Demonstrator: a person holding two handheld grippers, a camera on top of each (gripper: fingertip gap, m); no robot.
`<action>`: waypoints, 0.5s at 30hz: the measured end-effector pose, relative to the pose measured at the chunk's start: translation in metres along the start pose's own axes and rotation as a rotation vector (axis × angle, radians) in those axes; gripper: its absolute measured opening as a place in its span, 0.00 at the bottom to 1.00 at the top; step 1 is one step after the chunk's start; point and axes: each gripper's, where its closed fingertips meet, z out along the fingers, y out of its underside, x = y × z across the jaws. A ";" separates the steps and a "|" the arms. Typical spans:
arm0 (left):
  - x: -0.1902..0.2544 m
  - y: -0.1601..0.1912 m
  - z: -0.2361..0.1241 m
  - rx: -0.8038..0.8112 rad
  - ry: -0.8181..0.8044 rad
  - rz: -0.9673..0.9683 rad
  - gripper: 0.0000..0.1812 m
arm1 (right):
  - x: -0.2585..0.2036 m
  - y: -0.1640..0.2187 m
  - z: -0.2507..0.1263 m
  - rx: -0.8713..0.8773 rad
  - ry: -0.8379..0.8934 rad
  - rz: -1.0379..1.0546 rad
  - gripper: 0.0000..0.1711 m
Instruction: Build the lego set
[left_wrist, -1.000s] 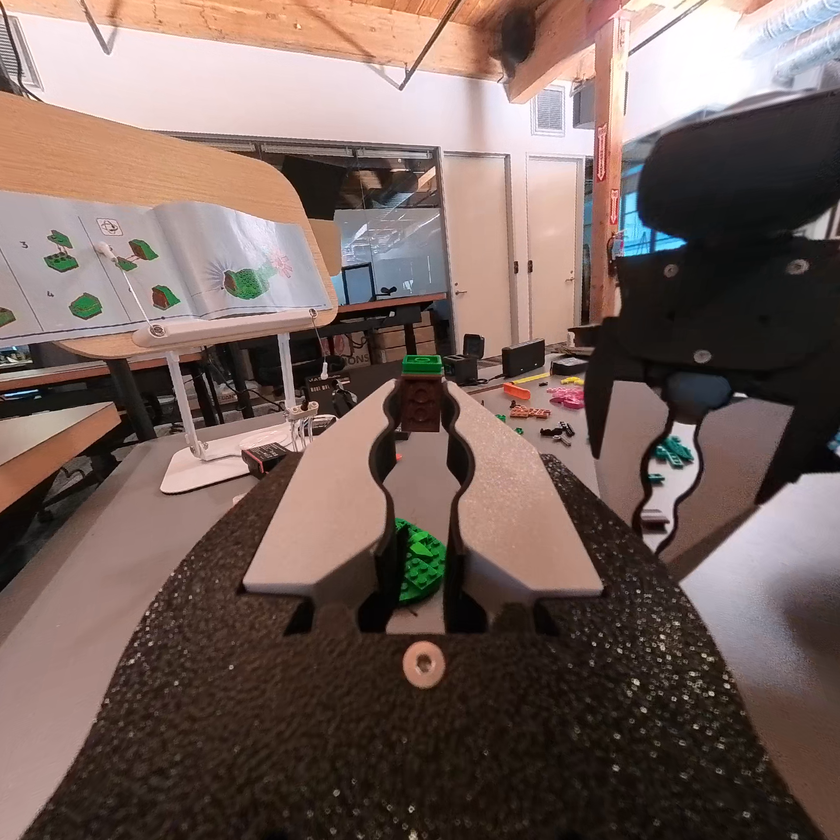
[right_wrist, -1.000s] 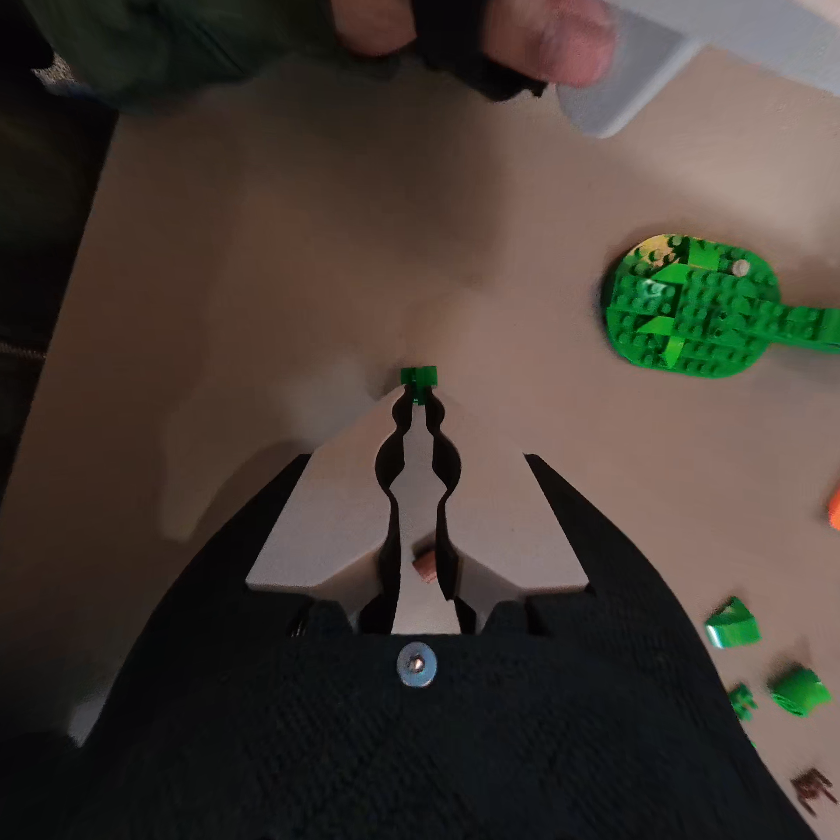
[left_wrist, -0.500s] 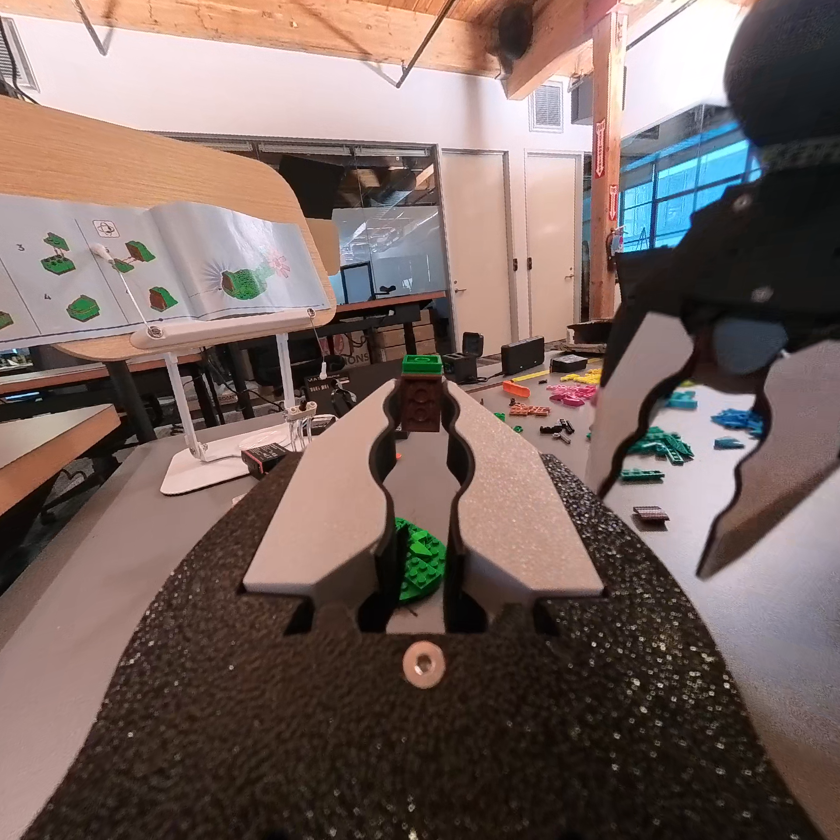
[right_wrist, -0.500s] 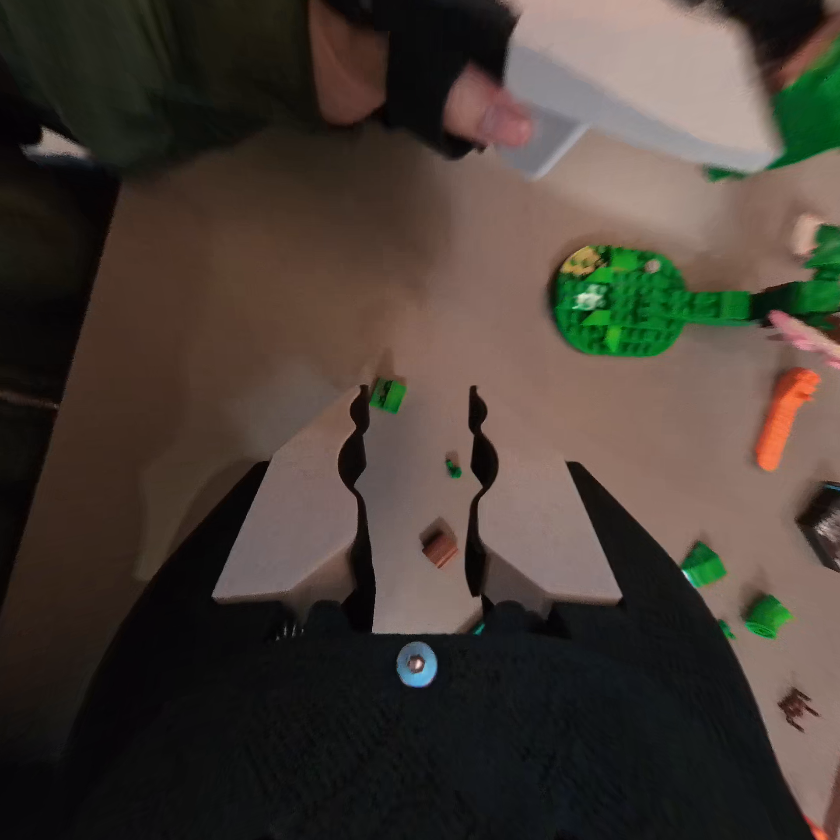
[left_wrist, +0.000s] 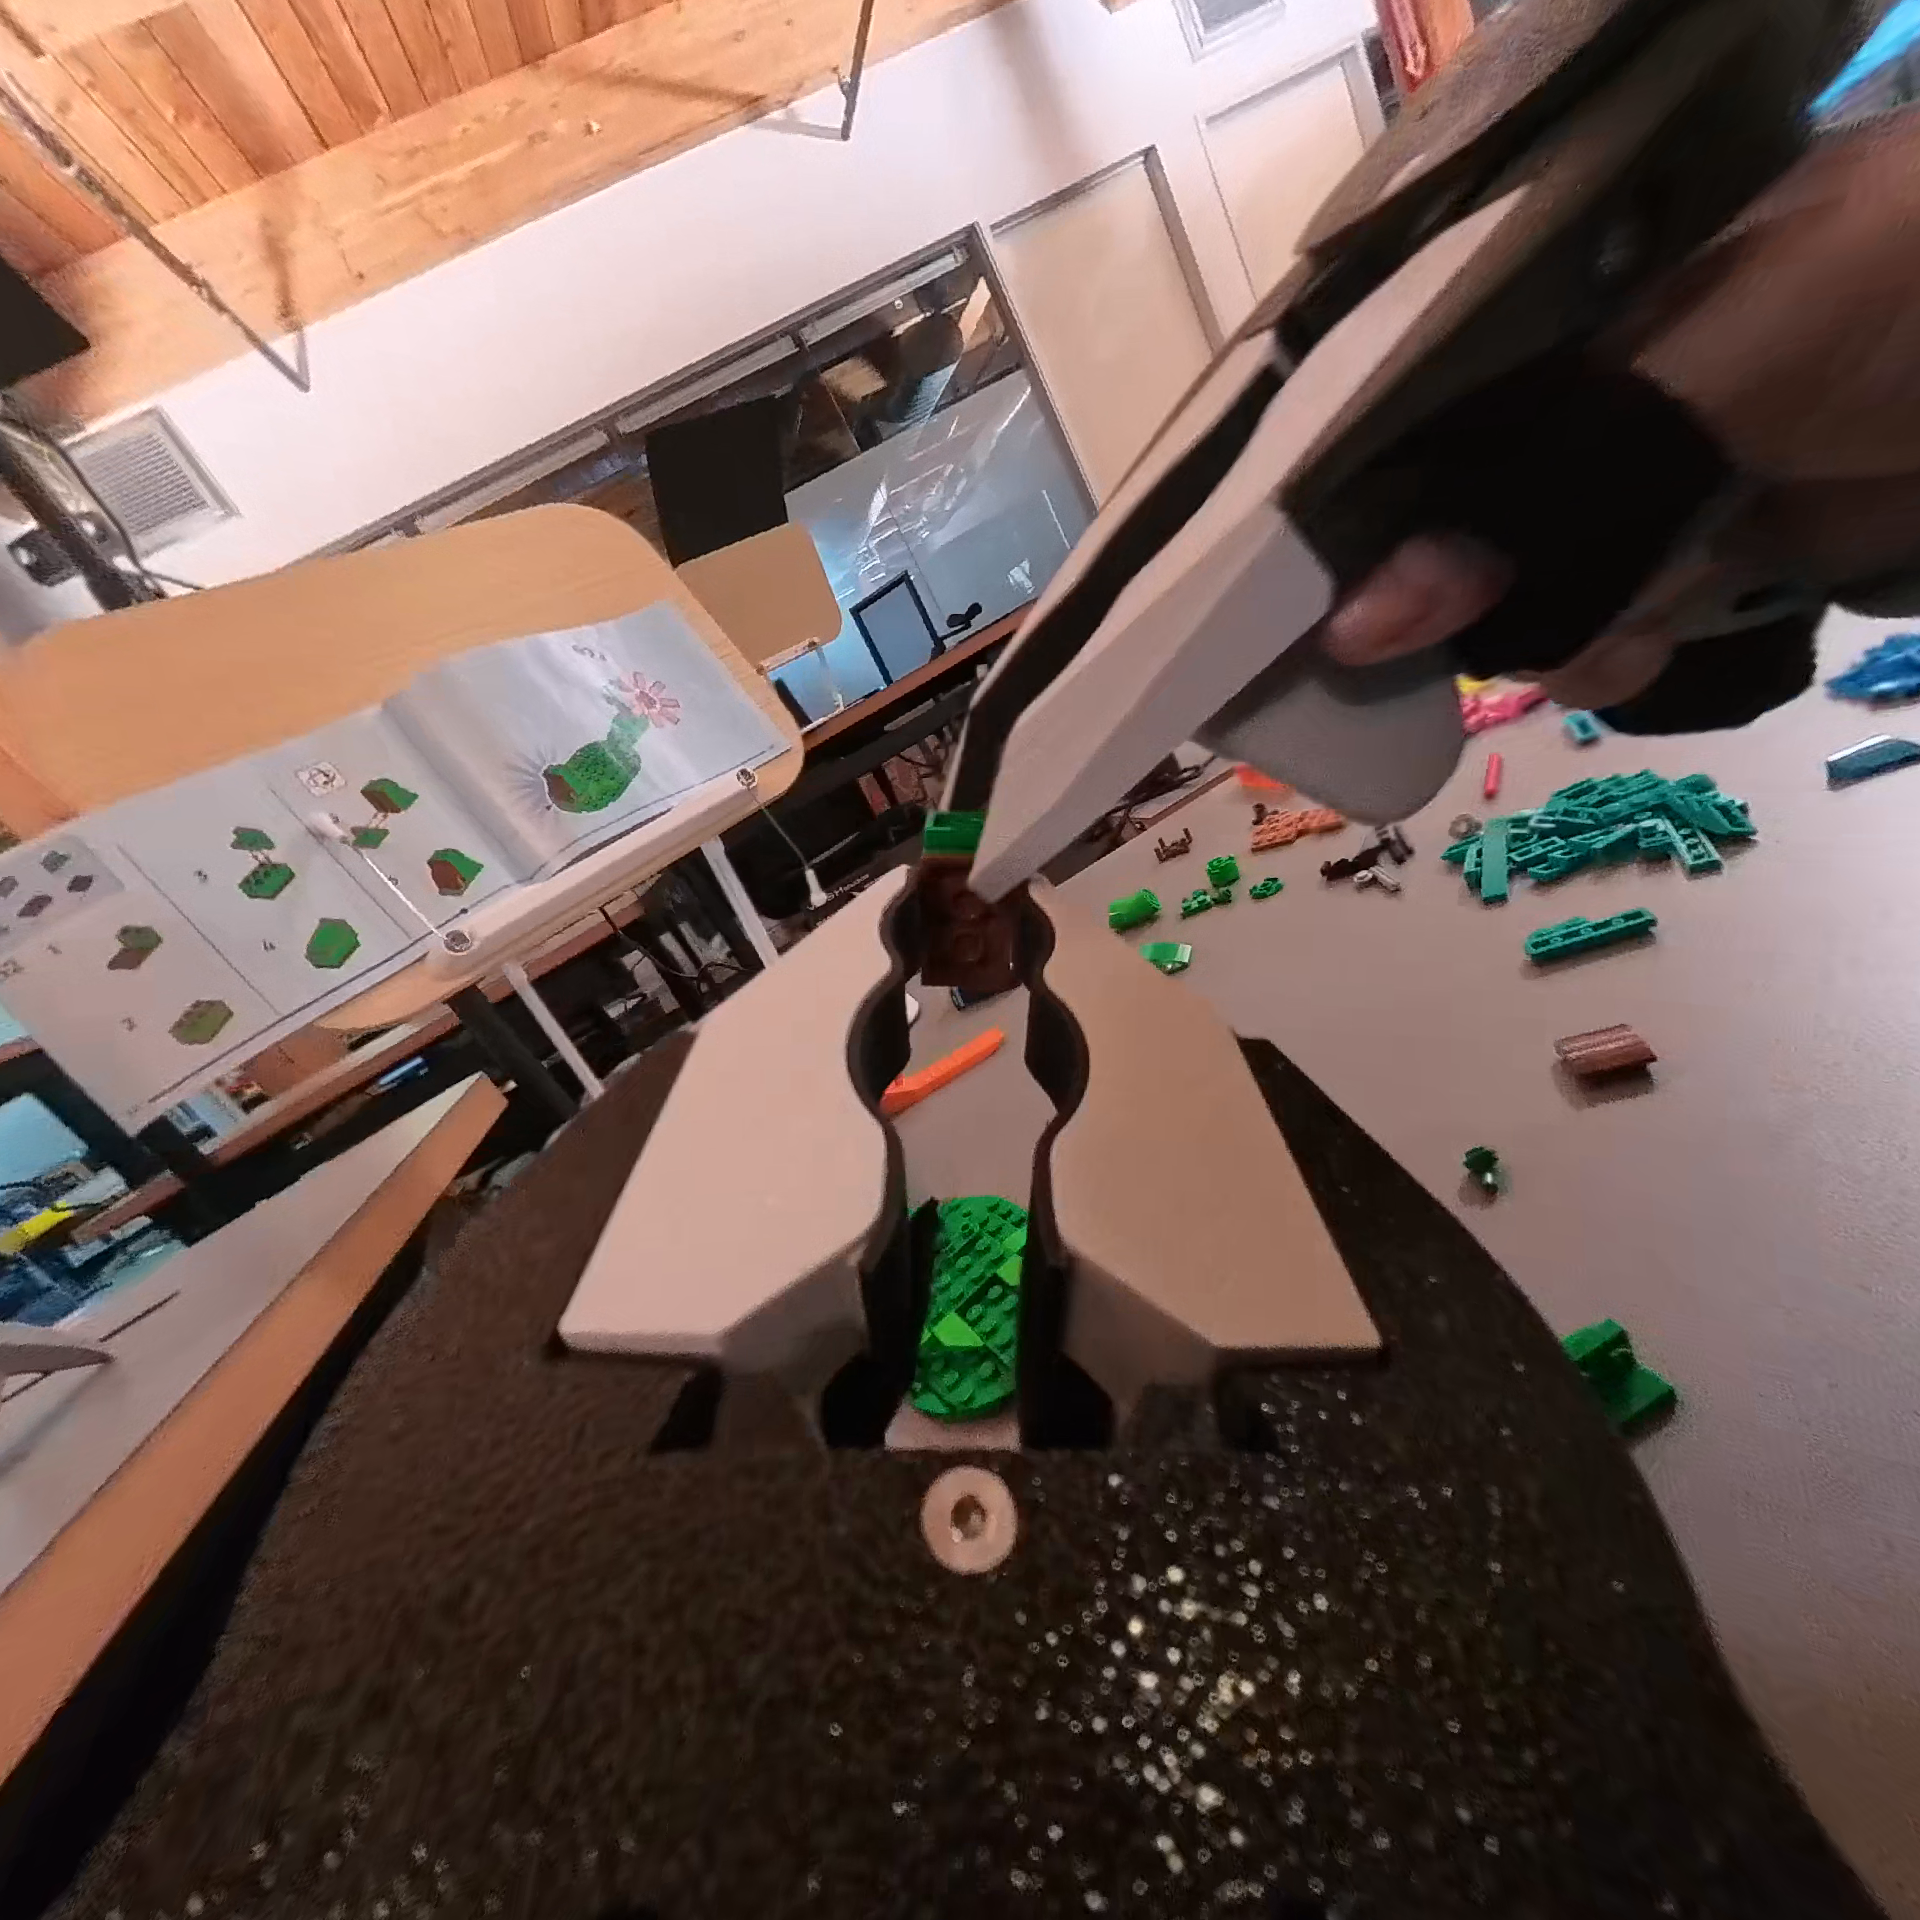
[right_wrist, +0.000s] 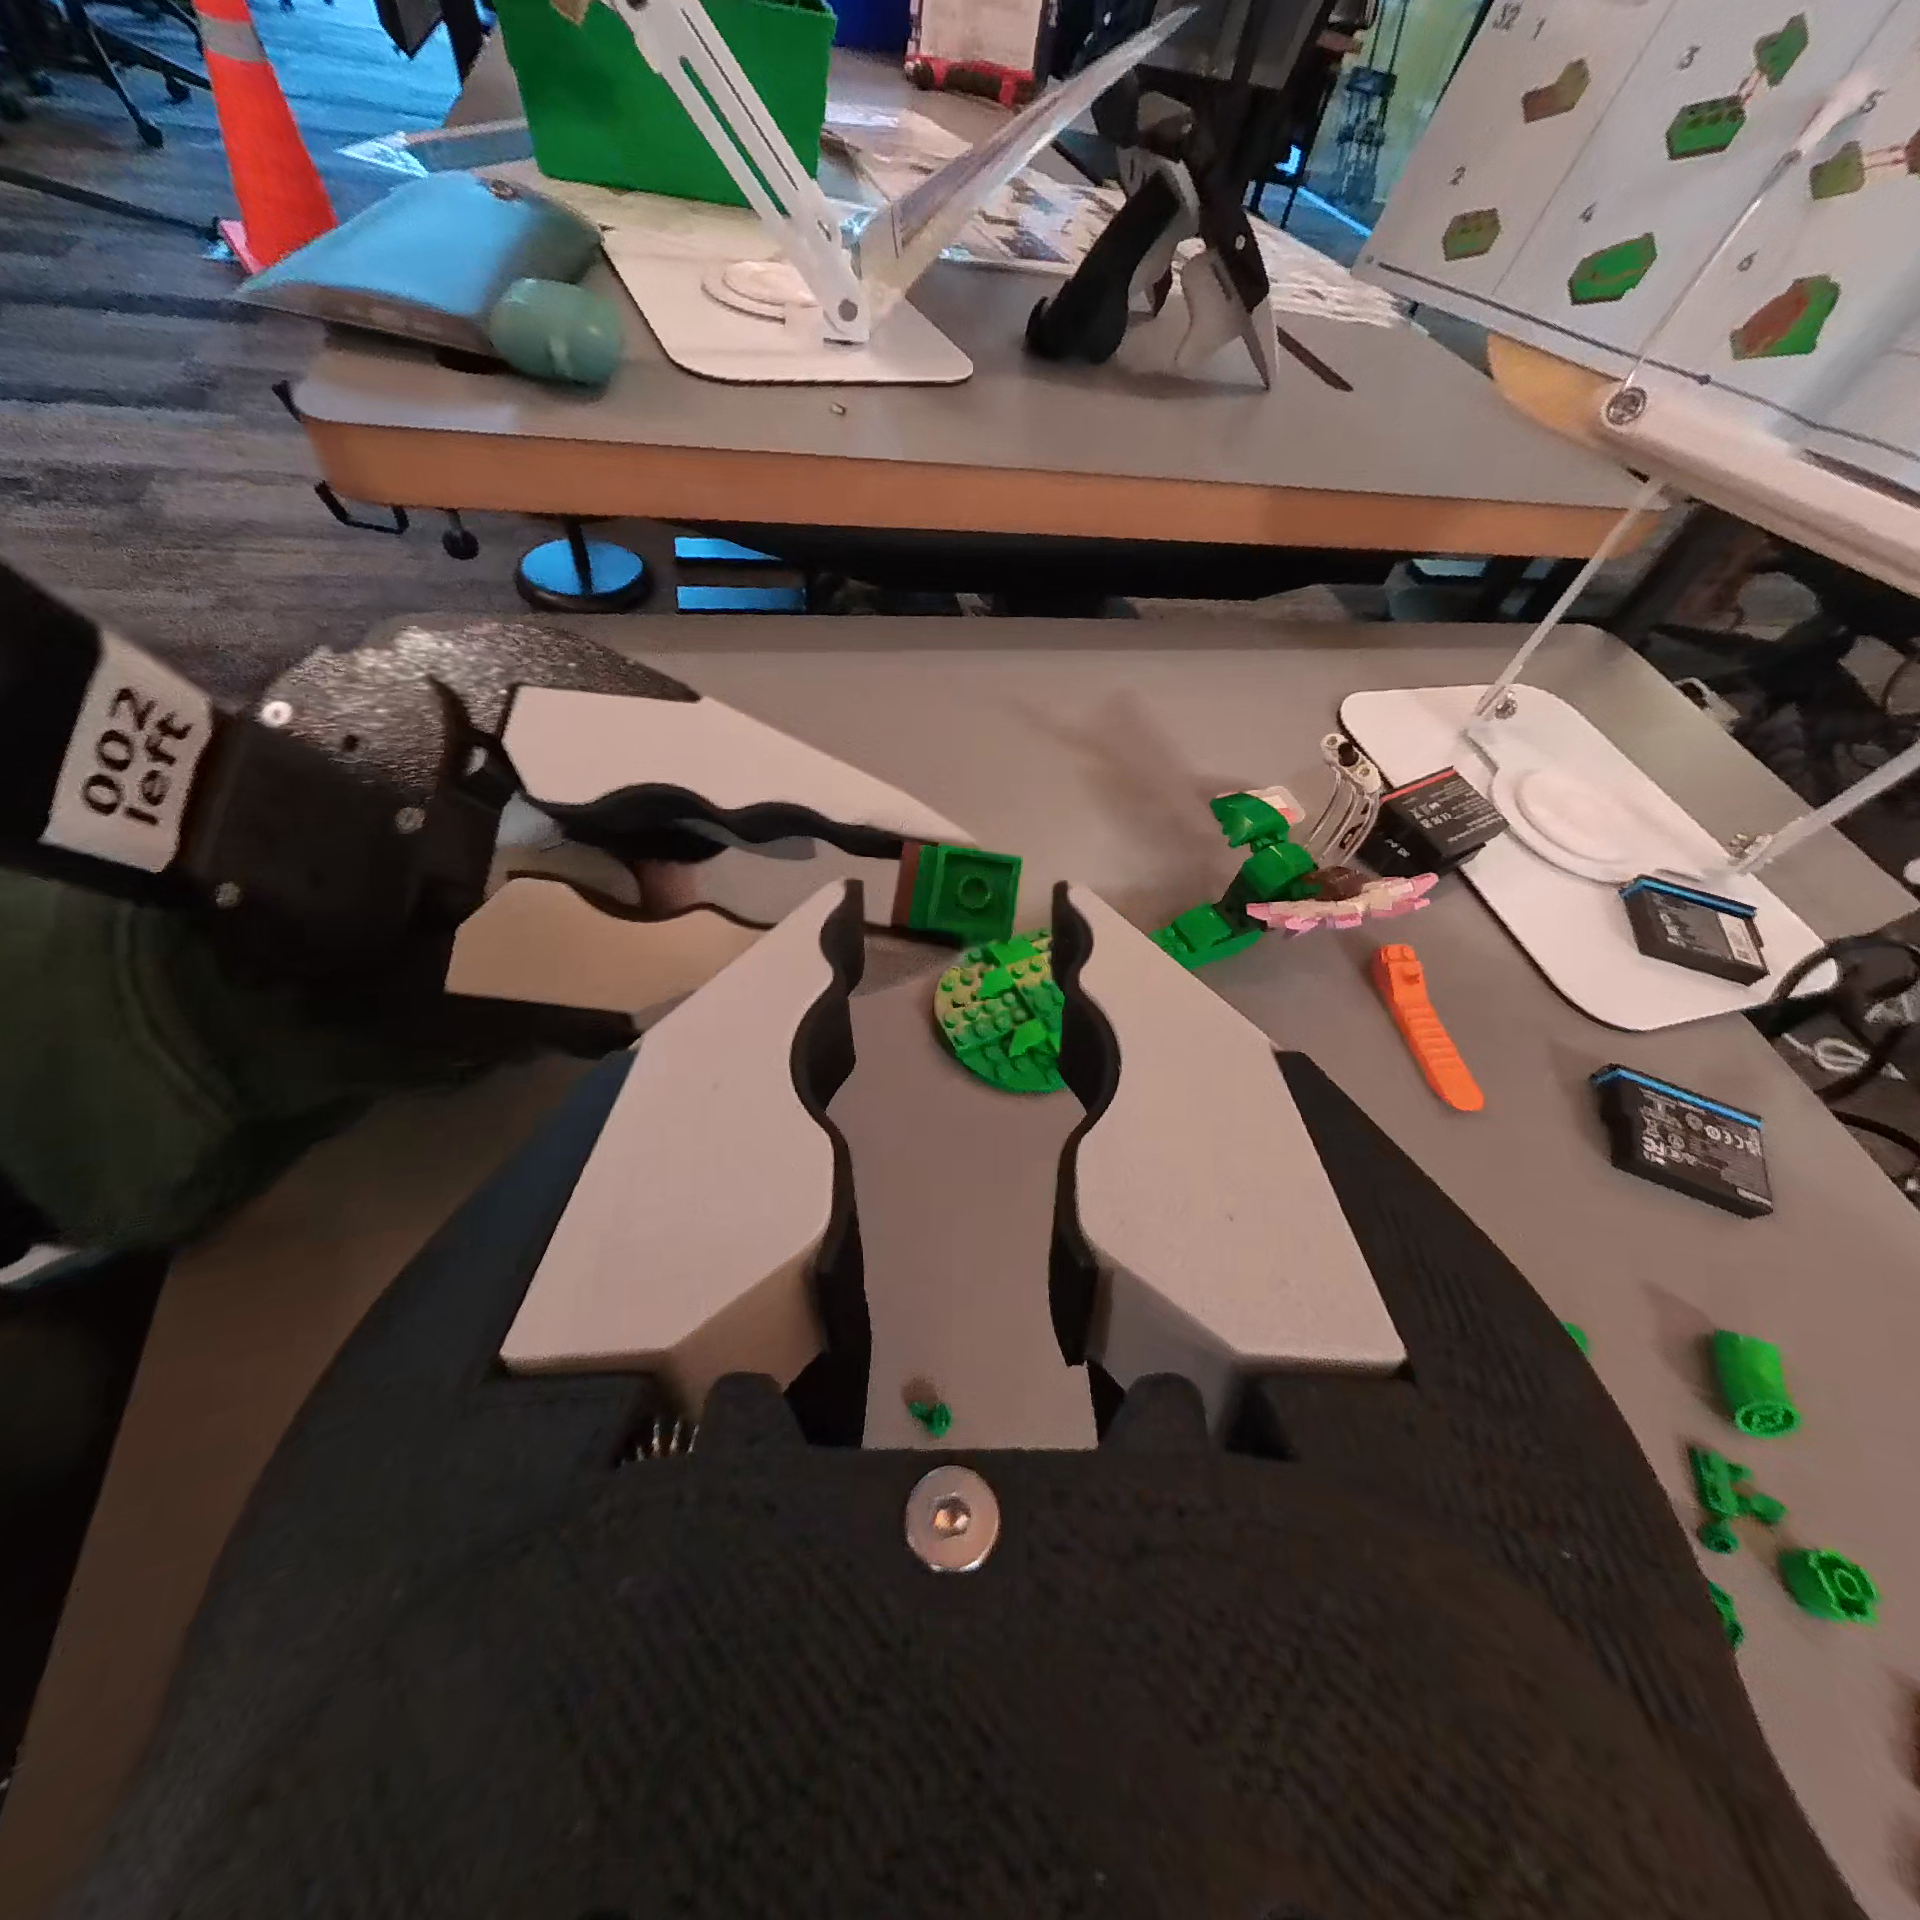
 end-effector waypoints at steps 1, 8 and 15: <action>0.002 0.000 0.000 -0.003 0.005 0.013 0.07 | 0.001 0.003 0.002 -0.015 0.003 0.001 0.21; 0.006 0.002 0.000 -0.018 0.014 0.050 0.07 | -0.001 0.008 0.004 -0.048 -0.032 -0.020 0.14; 0.015 -0.024 -0.008 0.148 0.076 0.016 0.20 | -0.010 -0.003 -0.013 0.082 -0.231 -0.091 0.13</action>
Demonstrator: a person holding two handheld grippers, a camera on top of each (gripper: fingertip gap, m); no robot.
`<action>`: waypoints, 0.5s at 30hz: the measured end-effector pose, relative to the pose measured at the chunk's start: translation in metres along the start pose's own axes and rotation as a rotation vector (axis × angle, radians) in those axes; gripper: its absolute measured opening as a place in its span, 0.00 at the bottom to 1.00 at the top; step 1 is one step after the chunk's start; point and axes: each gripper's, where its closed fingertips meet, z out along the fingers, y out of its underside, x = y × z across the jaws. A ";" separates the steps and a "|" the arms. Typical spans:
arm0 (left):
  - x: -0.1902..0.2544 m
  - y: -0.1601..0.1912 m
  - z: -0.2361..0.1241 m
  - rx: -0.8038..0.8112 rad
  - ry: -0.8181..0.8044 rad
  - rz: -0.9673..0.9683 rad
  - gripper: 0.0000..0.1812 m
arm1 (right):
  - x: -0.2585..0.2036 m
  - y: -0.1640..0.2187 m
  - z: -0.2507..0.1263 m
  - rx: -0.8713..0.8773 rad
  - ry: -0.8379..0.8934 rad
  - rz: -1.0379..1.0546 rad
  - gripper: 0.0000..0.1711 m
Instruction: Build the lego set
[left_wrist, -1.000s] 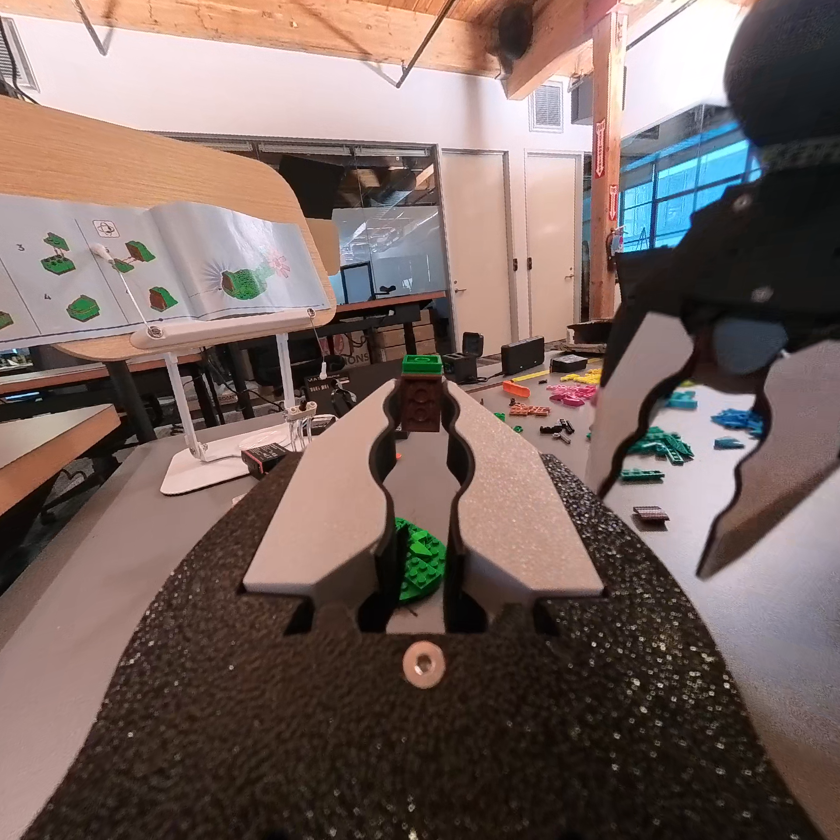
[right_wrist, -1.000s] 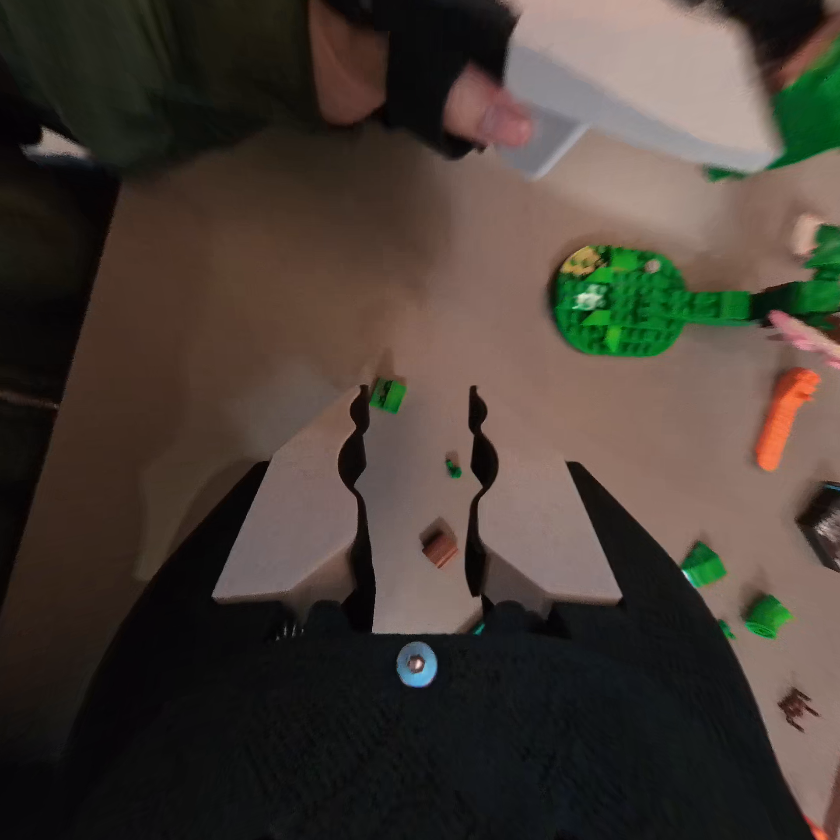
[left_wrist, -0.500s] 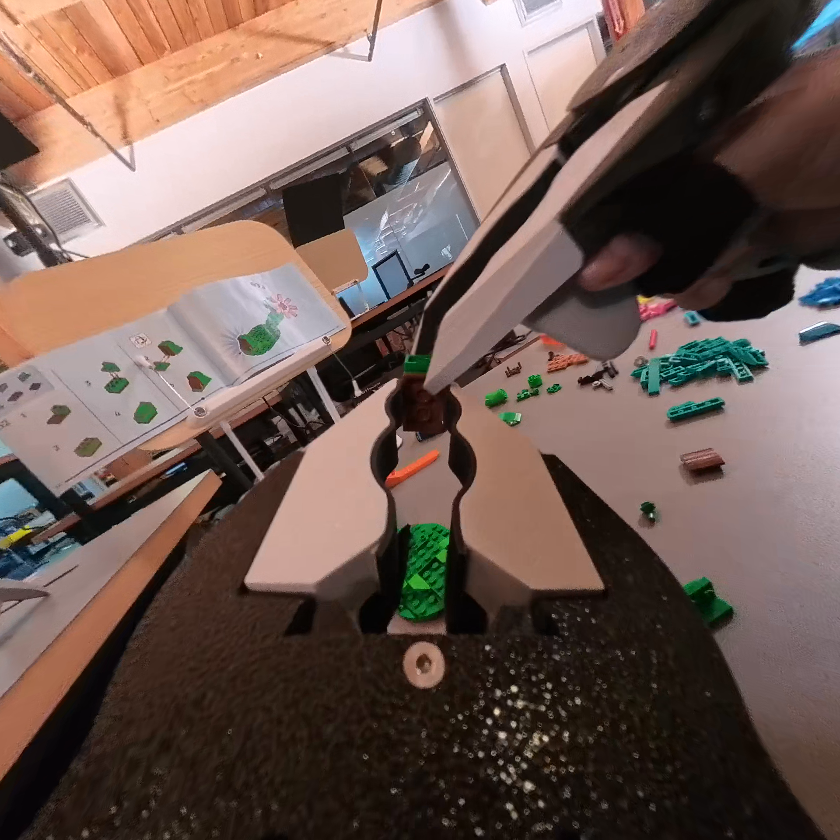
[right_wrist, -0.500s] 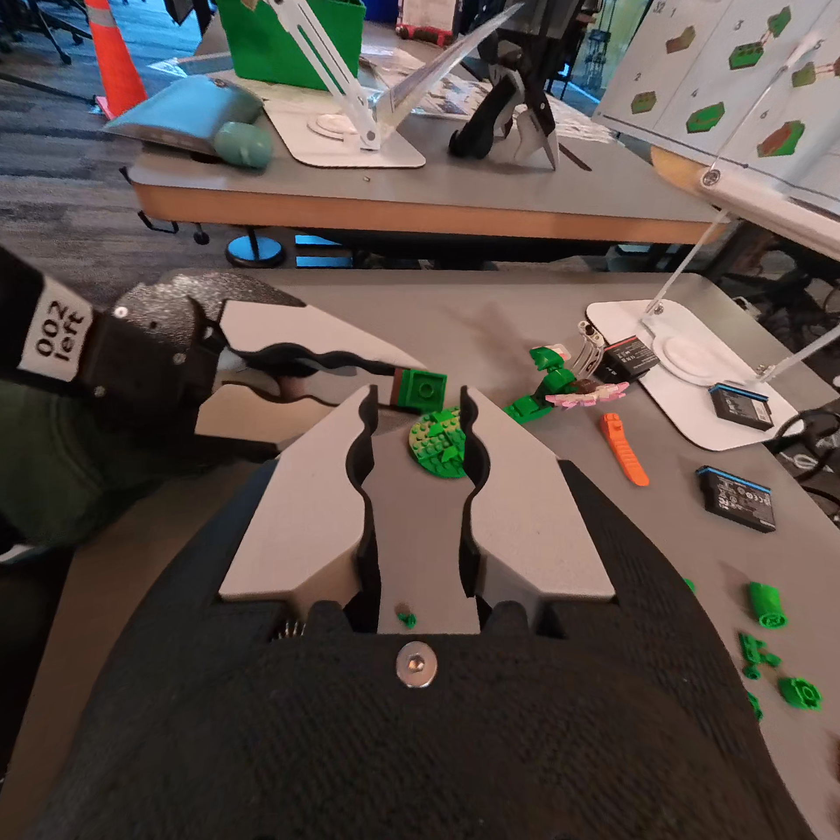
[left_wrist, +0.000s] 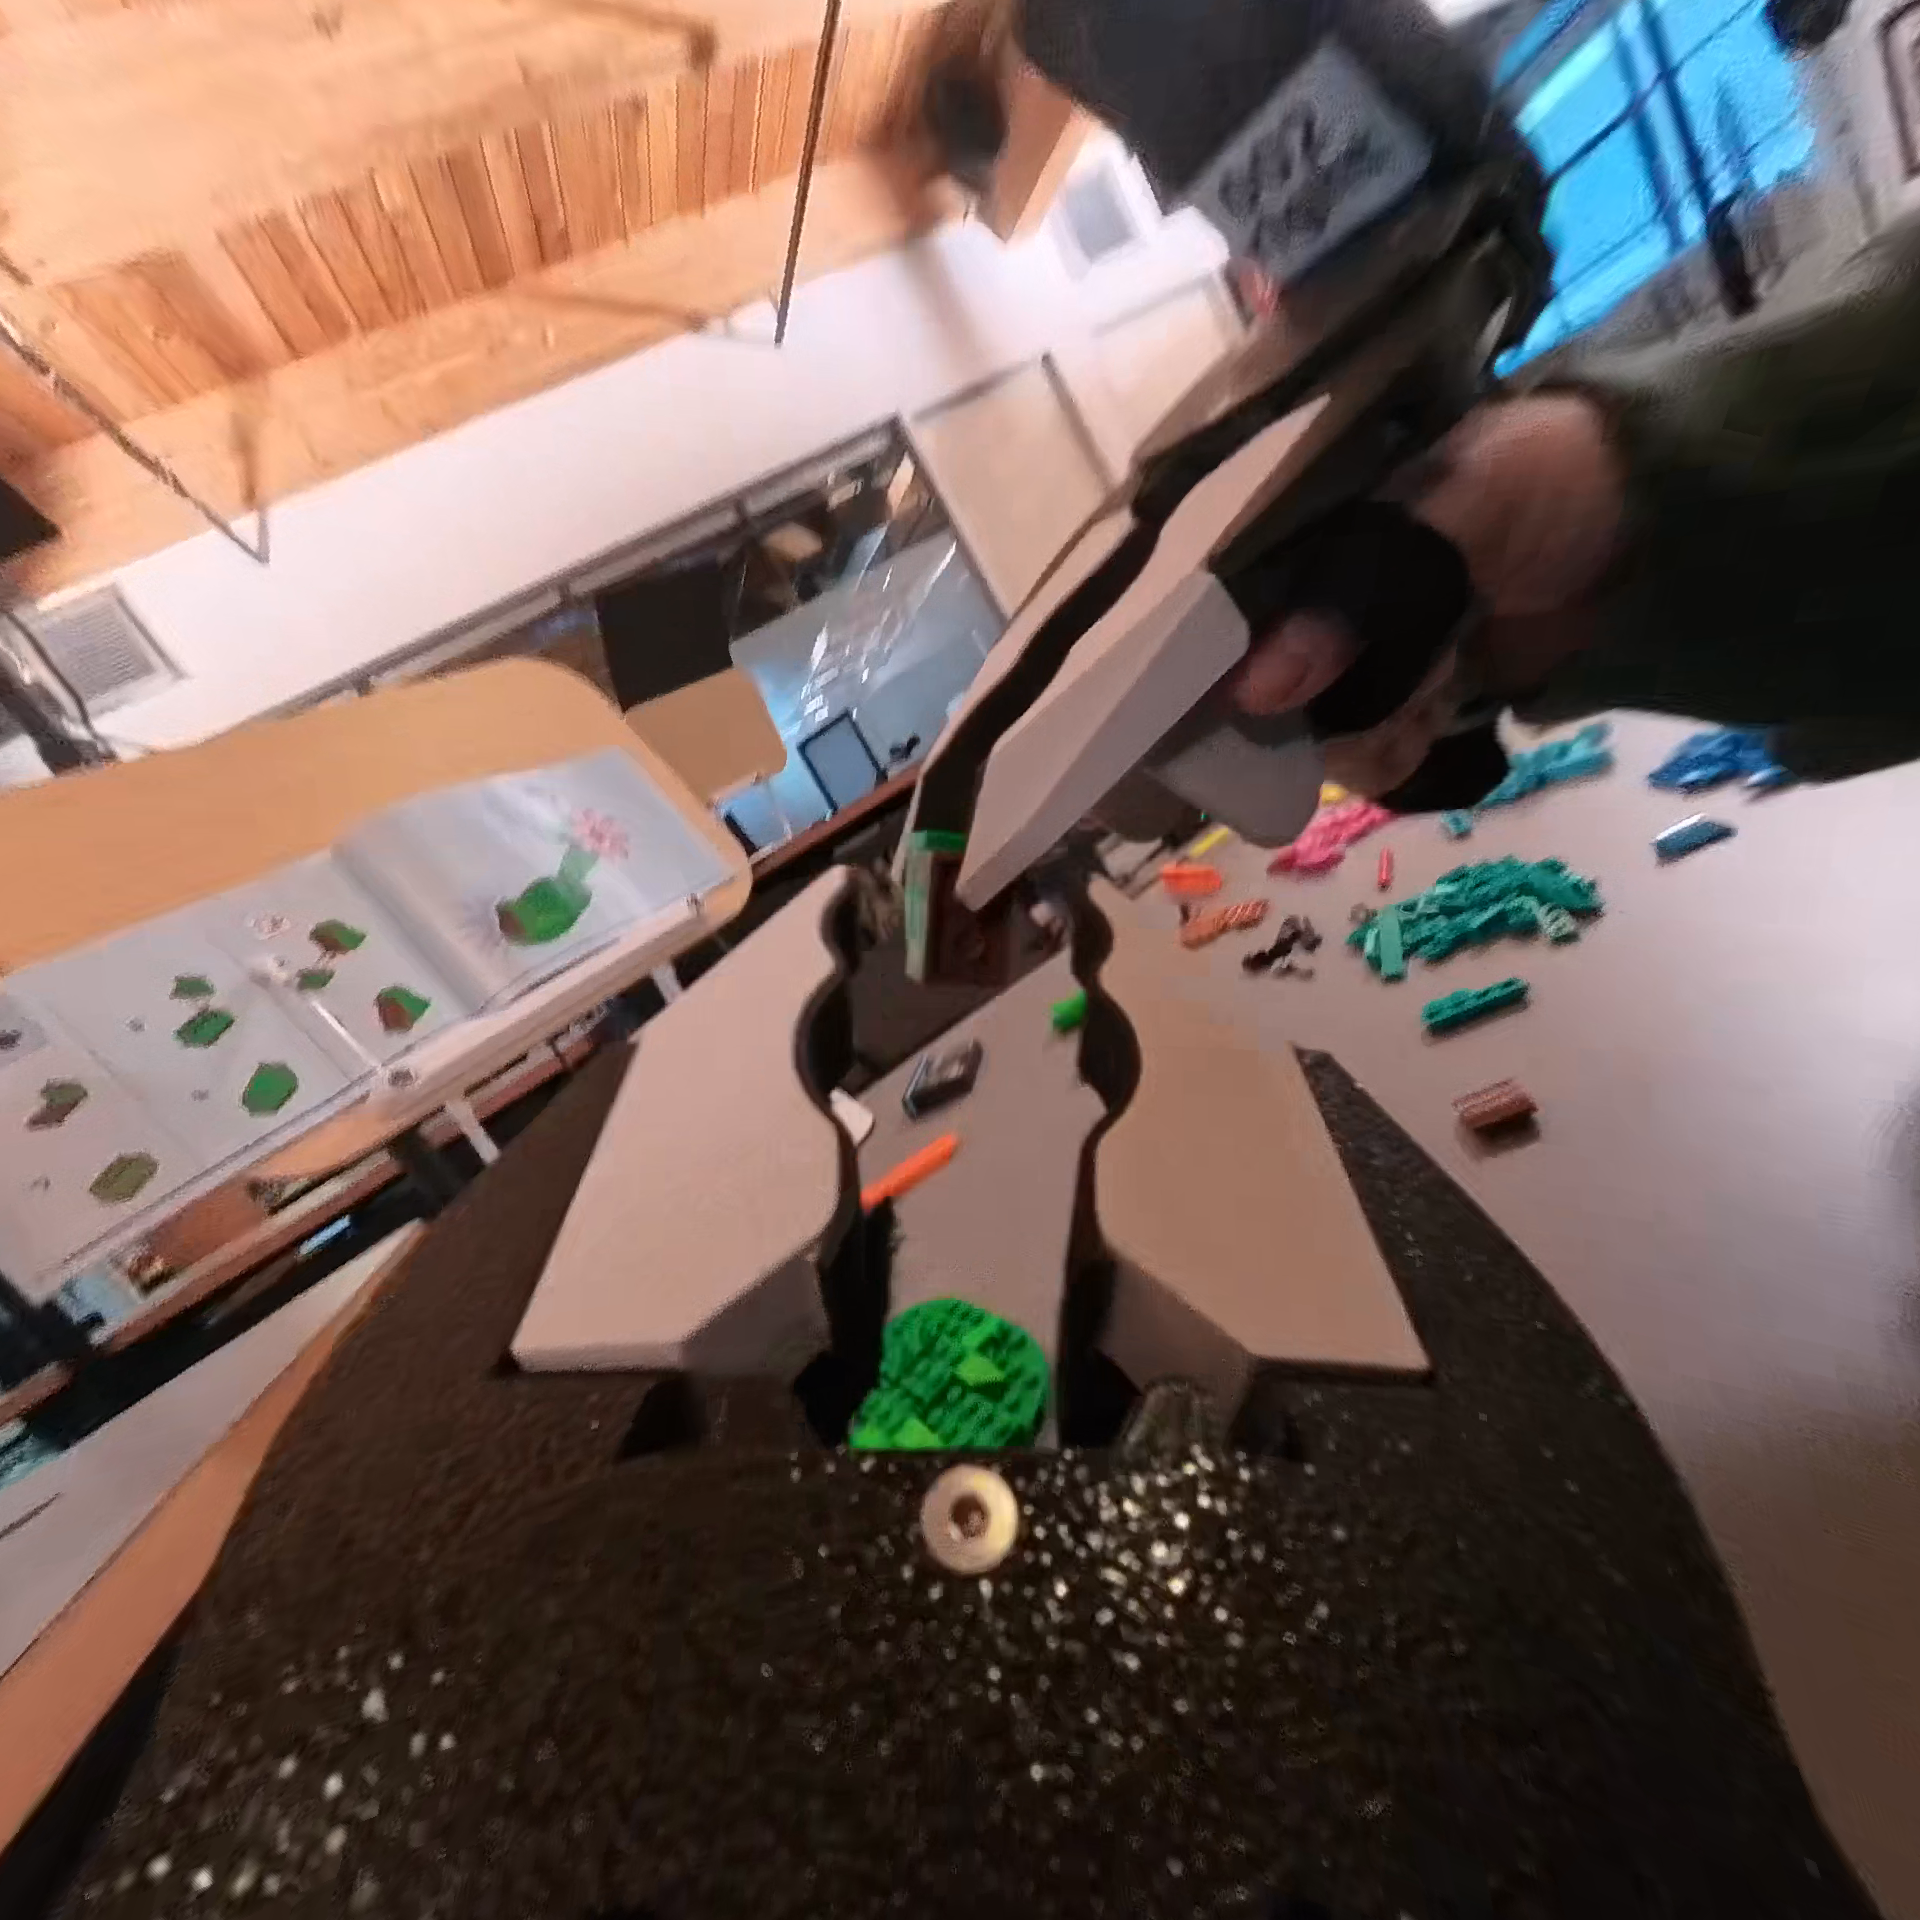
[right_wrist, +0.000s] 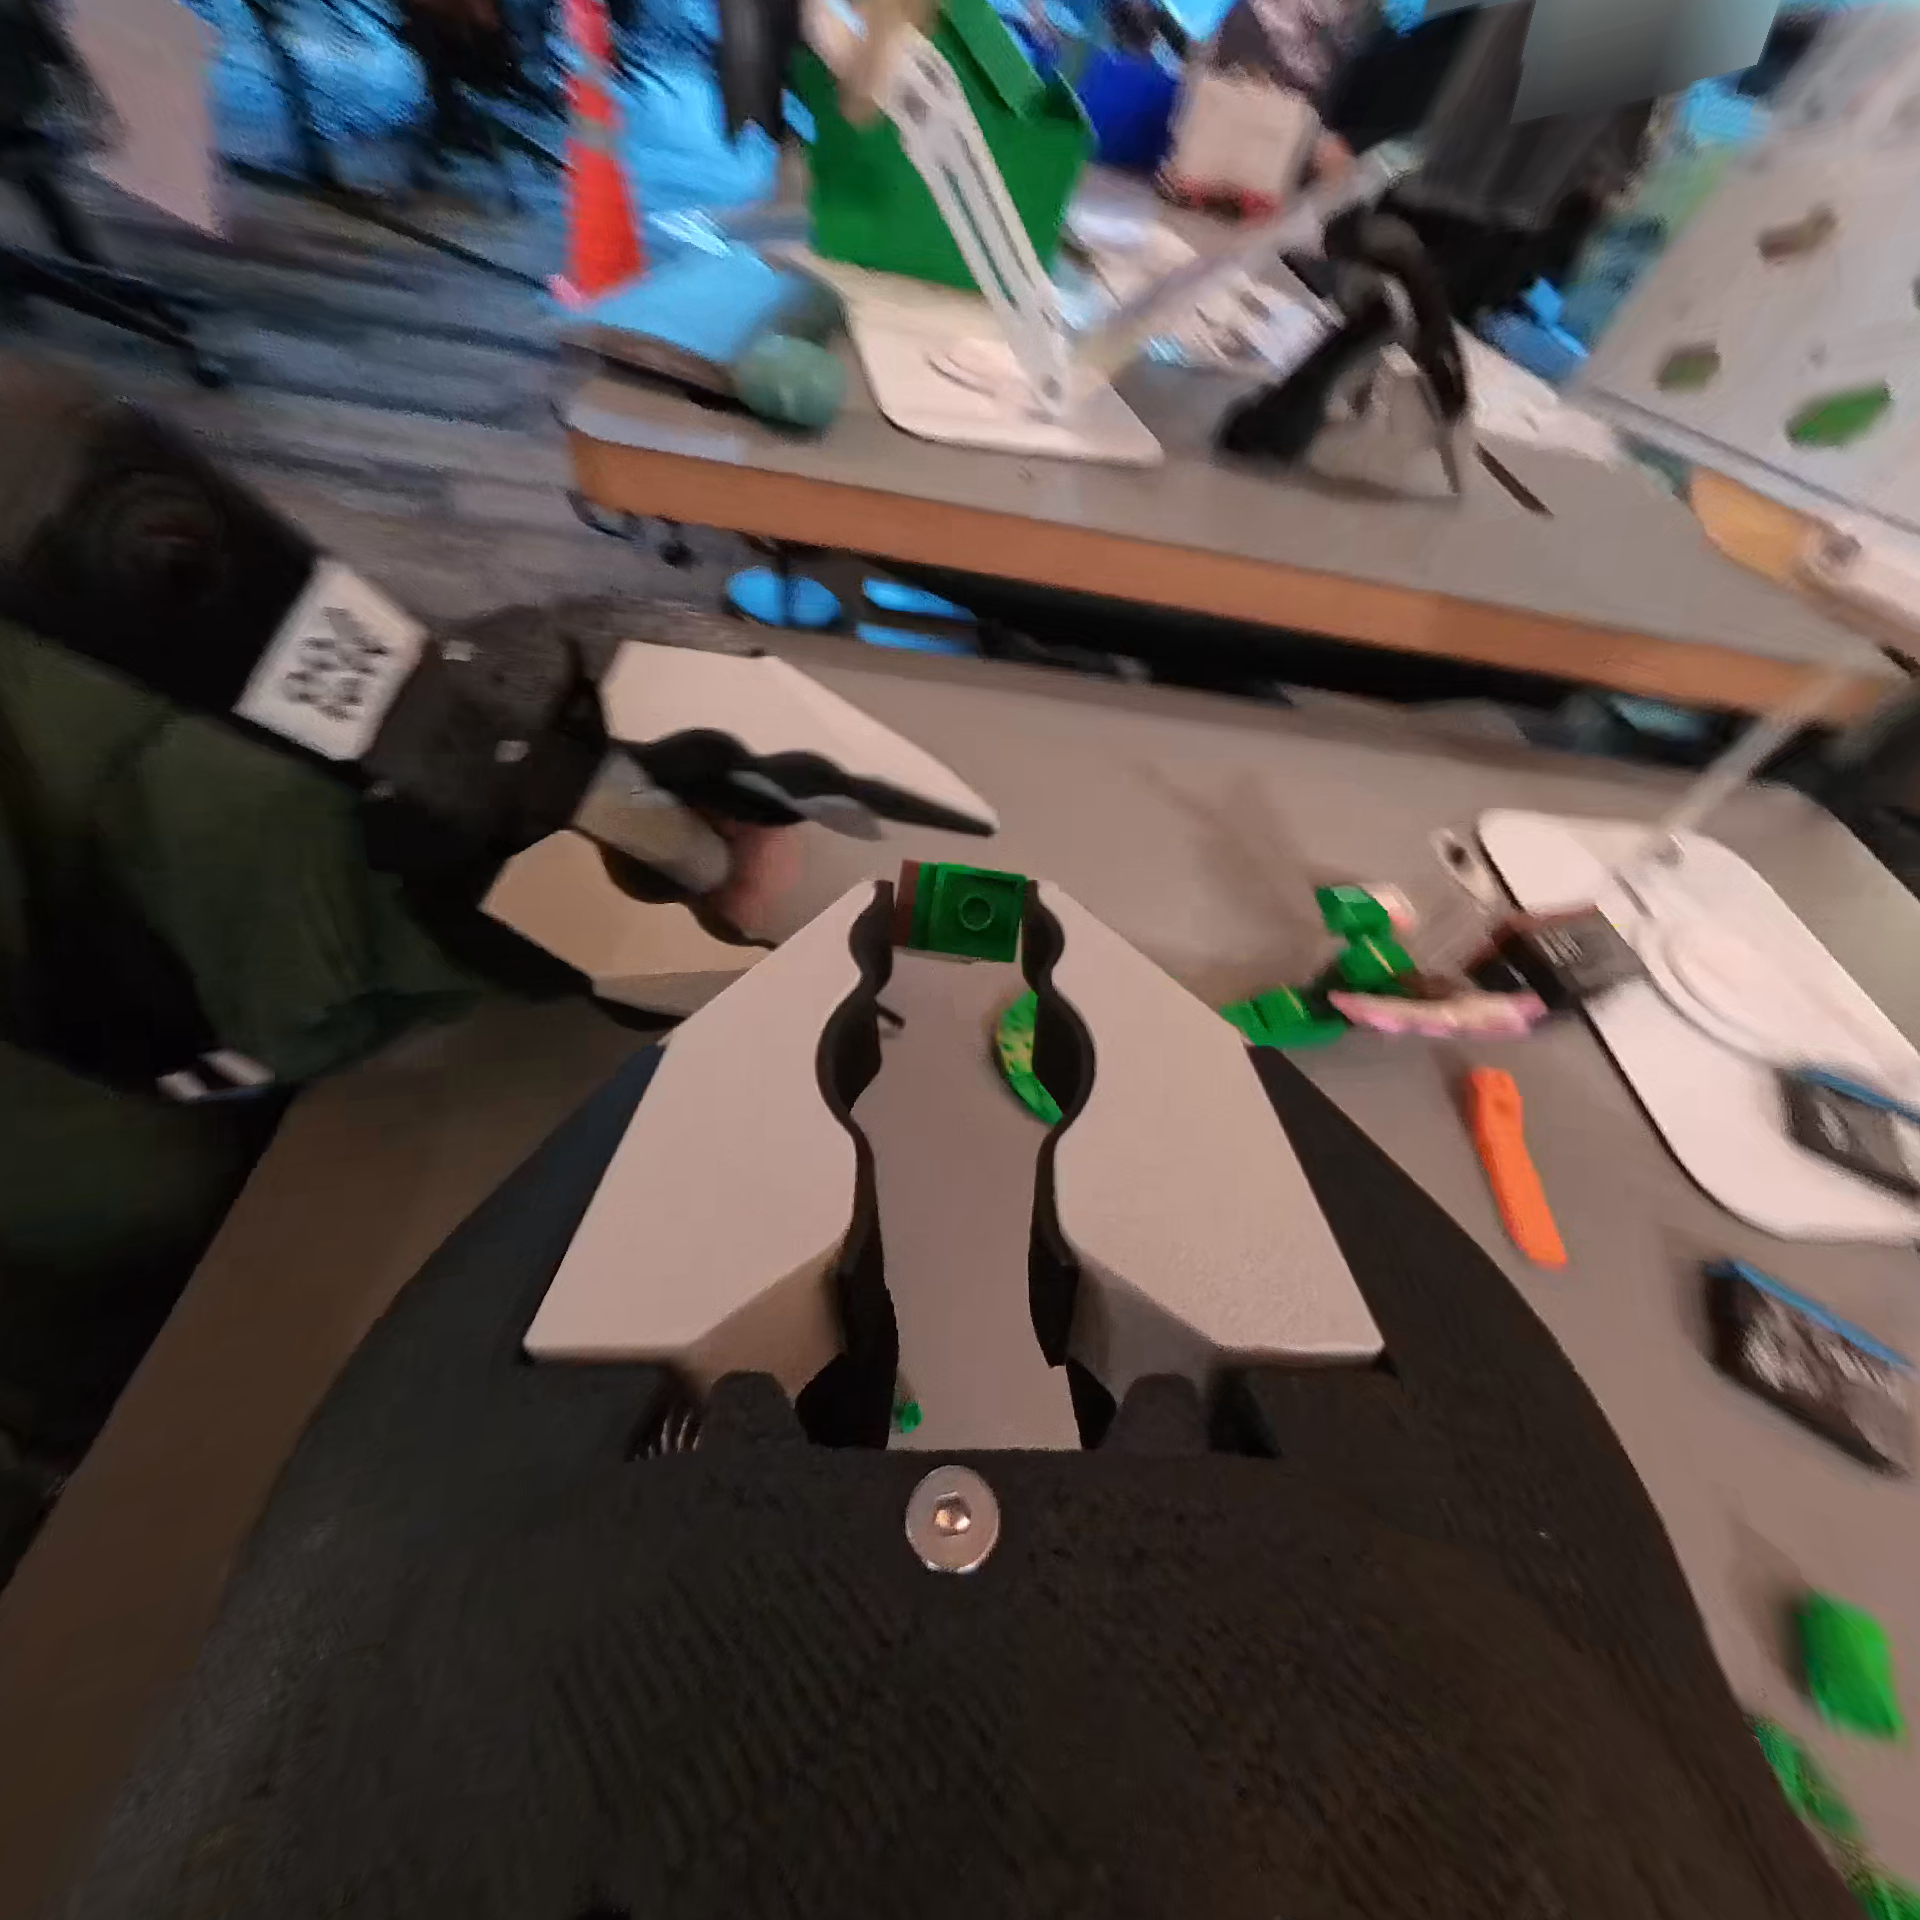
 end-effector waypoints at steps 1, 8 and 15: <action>0.001 -0.005 -0.001 0.026 0.004 0.011 0.24 | -0.007 -0.006 -0.006 0.067 -0.080 -0.011 0.13; 0.011 -0.026 -0.005 0.090 0.009 0.197 0.33 | -0.012 -0.026 -0.046 0.335 -0.510 0.322 0.13; 0.029 -0.038 -0.003 0.107 0.035 0.375 0.28 | -0.035 -0.026 -0.047 0.362 -0.773 0.484 0.13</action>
